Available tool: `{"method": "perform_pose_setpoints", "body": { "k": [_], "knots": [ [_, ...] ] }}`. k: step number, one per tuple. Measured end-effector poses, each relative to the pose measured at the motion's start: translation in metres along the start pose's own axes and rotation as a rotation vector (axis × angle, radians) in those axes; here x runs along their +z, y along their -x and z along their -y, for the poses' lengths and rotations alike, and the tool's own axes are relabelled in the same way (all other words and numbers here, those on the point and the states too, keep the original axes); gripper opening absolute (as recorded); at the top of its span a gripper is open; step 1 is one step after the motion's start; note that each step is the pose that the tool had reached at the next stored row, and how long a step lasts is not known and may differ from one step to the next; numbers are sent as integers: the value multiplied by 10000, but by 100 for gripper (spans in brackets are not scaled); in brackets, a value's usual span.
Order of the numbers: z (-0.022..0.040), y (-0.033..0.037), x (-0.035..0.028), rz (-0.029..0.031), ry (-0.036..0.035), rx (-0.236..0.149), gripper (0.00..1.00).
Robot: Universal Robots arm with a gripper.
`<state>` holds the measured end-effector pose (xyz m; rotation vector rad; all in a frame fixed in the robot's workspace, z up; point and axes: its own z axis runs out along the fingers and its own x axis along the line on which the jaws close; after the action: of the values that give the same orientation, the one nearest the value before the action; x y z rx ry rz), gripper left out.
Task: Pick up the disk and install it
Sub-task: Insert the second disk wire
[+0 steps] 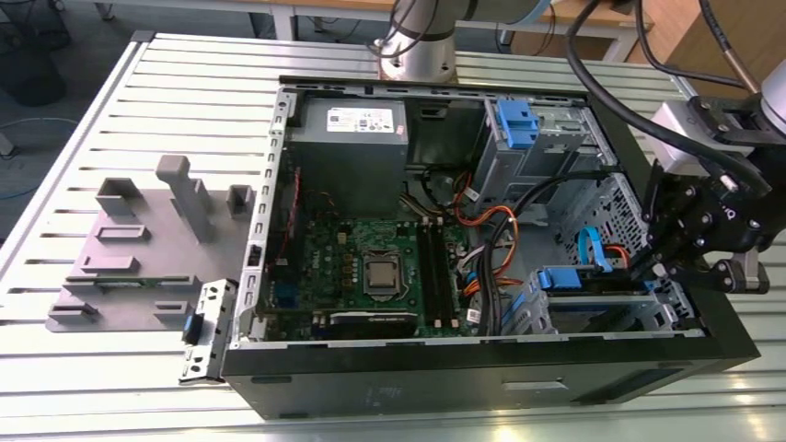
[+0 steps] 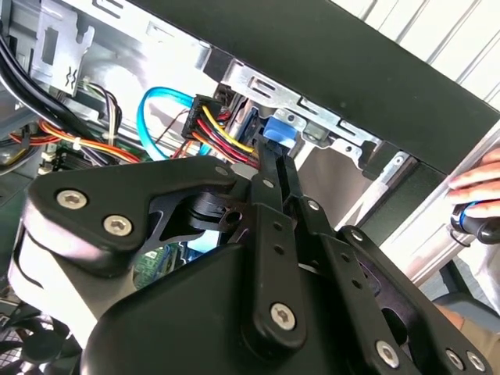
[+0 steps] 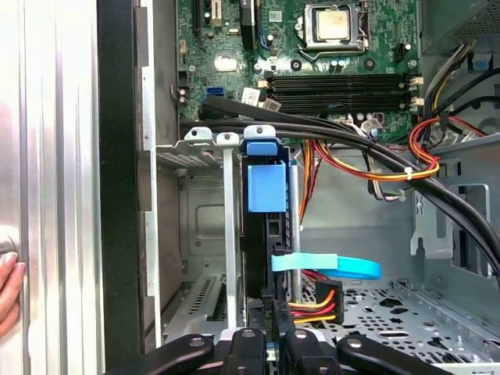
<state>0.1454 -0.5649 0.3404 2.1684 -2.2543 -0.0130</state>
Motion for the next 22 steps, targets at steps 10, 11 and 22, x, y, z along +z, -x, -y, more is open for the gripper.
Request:
{"method": "perform_pose_setpoints", "body": {
  "k": [10, 11, 22],
  "knots": [
    [-48, 61, 4, 0, -2, 1, 16],
    [-55, 64, 5, 0, -3, 1, 16],
    [-70, 69, 26, -2, -3, 0, 16]
  ]
}}
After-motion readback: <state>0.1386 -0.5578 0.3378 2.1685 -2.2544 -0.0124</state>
